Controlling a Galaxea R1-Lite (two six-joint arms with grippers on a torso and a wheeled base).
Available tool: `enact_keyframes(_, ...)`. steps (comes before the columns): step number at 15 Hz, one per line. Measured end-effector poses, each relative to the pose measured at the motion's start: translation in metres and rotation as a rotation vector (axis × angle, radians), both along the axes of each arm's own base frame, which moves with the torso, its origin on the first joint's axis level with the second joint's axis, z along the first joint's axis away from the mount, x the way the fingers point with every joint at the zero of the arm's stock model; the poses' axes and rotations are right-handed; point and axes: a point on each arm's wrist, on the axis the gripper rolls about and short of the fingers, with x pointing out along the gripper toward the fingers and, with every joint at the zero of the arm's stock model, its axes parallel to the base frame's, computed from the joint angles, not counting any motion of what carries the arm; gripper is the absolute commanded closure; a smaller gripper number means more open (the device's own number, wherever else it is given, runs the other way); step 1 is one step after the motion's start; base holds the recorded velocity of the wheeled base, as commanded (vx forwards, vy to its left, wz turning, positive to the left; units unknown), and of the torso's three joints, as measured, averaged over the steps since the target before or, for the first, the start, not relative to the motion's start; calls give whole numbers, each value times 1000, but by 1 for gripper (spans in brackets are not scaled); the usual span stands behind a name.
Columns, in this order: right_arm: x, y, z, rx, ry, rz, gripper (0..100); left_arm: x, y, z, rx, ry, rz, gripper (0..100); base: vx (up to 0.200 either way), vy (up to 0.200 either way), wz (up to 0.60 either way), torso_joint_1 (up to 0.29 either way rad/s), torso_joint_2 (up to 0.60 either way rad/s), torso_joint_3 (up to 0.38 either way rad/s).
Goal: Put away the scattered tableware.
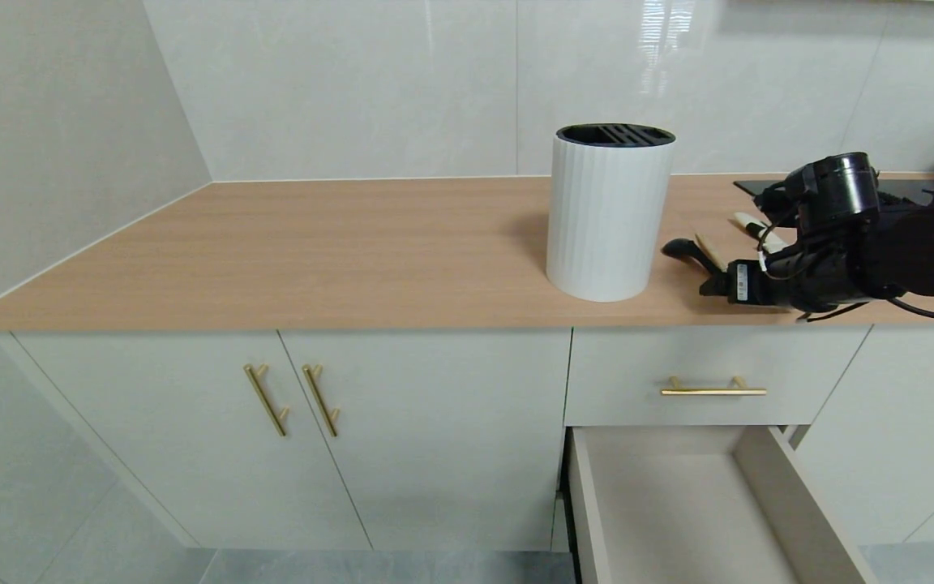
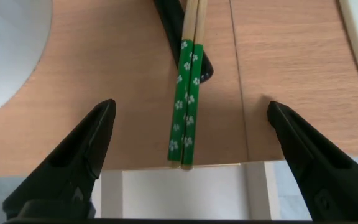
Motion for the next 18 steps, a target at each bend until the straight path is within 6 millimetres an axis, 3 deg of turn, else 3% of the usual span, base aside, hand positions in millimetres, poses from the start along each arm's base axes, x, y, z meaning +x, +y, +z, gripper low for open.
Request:
enact_keyframes(5, -1, -1, 2, -14, -7, -35, 100, 0, 0, 0, 0, 0, 0, 0, 0, 0, 0, 0, 0, 0)
enact_keyframes(9, -21, -9, 25, -15, -69, -82, 100, 0, 0, 0, 0, 0, 0, 0, 0, 0, 0, 0, 0, 0)
enact_keyframes(13, -75, -17, 58, 12, -144, -72, 100, 0, 0, 0, 0, 0, 0, 0, 0, 0, 0, 0, 0, 0)
enact_keyframes(18, -180, -11, 58, 110, -33, 106, 100, 0, 0, 0, 0, 0, 0, 0, 0, 0, 0, 0, 0, 0)
